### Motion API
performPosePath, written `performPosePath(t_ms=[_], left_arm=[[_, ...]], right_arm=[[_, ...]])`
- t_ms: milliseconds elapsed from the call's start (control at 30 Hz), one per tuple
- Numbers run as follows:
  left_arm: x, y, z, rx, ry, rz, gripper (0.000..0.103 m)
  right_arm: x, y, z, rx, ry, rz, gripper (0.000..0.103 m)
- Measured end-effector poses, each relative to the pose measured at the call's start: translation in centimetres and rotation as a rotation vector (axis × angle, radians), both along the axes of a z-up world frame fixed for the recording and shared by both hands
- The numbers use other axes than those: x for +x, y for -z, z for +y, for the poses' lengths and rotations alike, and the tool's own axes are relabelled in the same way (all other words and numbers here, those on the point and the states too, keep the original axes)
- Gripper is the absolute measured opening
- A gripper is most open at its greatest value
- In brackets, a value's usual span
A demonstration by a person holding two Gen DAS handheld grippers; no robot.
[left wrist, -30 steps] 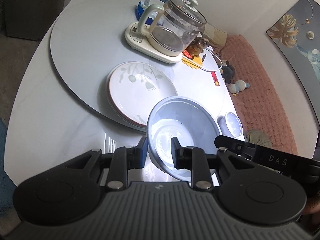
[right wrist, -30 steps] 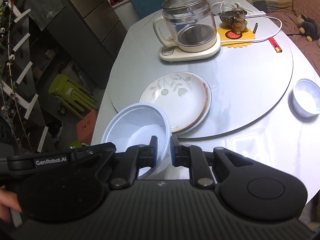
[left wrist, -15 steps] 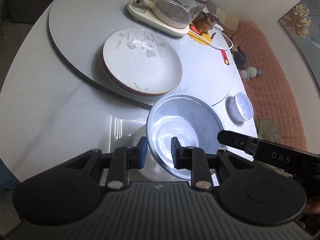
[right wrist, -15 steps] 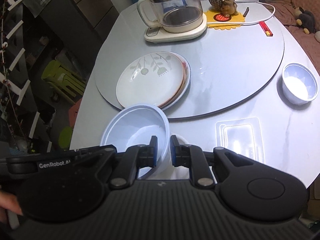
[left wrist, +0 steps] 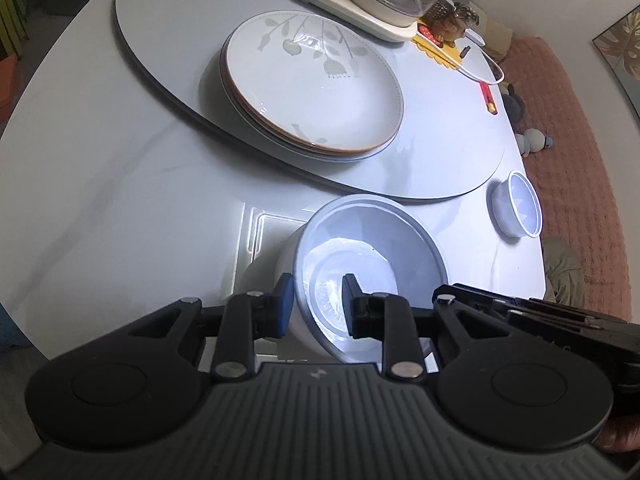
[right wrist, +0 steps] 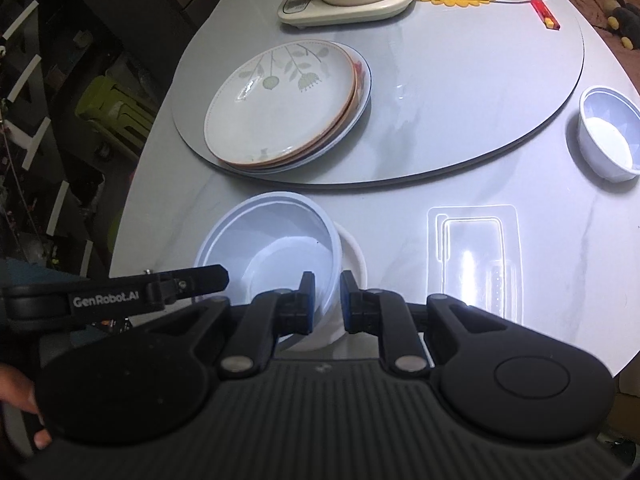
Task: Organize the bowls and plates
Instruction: 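Lift the white plastic bowl with both grippers and carry it over another white bowl, then lower the white plastic bowl into the other white bowl with both grippers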
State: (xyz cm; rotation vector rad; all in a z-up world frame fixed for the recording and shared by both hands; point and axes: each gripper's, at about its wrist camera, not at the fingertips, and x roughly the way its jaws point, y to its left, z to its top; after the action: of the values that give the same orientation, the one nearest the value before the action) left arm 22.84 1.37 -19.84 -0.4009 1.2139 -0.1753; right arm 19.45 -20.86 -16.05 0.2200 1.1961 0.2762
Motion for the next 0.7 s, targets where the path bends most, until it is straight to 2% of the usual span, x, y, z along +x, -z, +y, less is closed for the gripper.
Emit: performPosePath(t_ms=[300,433,567,700], left_arm=[[1.1,0.8,-0.7,0.040,0.011,-0.013,0.029],[1.2,1.4,-0.5,0.025,0.015,0.000,0.030],[0.9,1.5,-0.4,0.026,0.009,0.018,0.045],[0.4,0.4,-0.3,0.045,-0.001,-0.001,0.046]], right_arm=[[0.2,1.7,0.4,-0.022,-0.005,0.029,0.016],[0.1,2.1,0.3,-0.021,-0.008,0.044,0.016],[0.4,2.1,0.1,-0.011,-0.004,0.049,0.018],[0.4,1.0,-0.3,-0.003,-0.007,0.020,0.018]])
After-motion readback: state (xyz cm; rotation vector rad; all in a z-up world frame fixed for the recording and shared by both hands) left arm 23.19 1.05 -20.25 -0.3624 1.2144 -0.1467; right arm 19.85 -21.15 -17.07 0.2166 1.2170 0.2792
